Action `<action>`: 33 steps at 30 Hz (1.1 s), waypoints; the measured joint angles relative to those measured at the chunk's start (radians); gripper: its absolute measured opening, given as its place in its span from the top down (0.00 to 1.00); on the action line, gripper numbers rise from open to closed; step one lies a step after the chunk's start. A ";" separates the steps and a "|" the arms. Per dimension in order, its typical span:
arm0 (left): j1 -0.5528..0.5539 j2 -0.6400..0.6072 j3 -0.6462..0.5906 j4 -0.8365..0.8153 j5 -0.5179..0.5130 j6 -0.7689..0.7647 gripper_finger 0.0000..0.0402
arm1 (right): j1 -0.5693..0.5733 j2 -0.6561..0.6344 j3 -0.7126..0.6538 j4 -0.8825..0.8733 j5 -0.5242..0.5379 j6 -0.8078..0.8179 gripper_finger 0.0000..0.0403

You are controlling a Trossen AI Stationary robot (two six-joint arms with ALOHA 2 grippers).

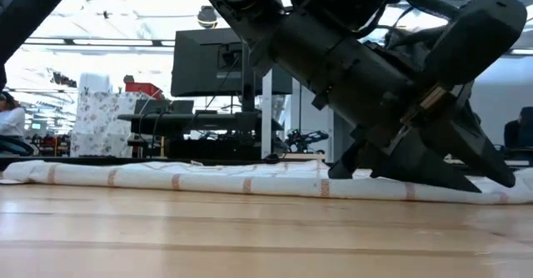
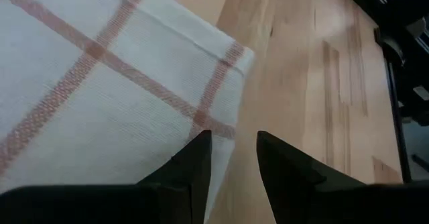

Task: Roll towel
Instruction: Fold the white stripe kitchen towel

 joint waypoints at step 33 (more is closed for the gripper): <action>0.129 -0.573 -0.205 -1.045 0.019 0.480 0.74 | 0.455 -0.144 0.134 -0.030 -0.134 0.362 0.66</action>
